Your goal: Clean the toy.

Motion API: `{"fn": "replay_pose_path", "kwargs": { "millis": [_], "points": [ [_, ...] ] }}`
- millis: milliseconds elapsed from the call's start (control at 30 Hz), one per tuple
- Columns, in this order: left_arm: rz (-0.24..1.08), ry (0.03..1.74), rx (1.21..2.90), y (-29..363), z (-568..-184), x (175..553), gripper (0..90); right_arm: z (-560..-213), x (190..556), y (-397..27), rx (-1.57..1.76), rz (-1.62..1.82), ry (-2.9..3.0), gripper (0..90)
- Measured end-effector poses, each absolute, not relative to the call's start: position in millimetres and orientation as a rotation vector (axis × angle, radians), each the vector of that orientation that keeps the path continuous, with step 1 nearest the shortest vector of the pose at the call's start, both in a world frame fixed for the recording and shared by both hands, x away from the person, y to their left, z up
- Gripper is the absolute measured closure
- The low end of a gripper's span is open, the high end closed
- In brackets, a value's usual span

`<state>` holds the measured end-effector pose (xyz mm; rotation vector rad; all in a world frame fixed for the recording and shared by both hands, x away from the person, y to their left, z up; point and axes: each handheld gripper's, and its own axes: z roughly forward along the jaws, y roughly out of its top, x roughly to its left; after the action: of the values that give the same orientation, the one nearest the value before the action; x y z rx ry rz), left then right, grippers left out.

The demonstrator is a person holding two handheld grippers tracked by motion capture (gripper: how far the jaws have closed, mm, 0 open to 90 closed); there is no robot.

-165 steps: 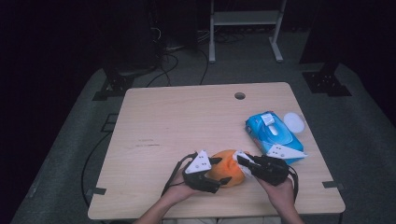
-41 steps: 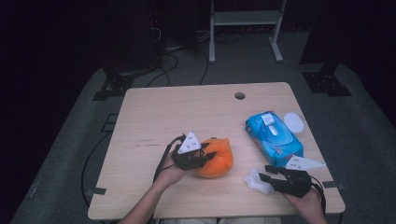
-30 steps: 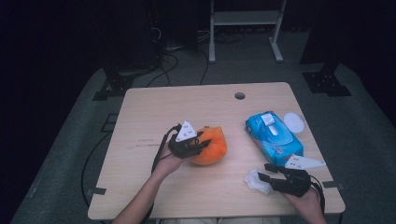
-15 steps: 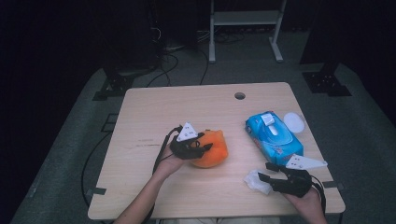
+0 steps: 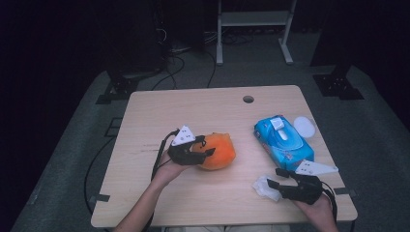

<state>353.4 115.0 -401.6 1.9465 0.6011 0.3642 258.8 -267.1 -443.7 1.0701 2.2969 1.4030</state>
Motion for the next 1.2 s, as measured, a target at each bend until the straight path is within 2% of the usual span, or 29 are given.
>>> {"fn": "replay_pose_path", "kwargs": {
  "millis": [633,1200],
  "points": [
    [0.362,0.652,1.95,142,-406,338,29.1,-444,259,-269,1.084,1.402,2.292,39.6],
    [0.358,0.691,1.952,158,-415,327,26.6,-444,260,-270,1.09,1.404,2.289,39.0]
  ]
}}
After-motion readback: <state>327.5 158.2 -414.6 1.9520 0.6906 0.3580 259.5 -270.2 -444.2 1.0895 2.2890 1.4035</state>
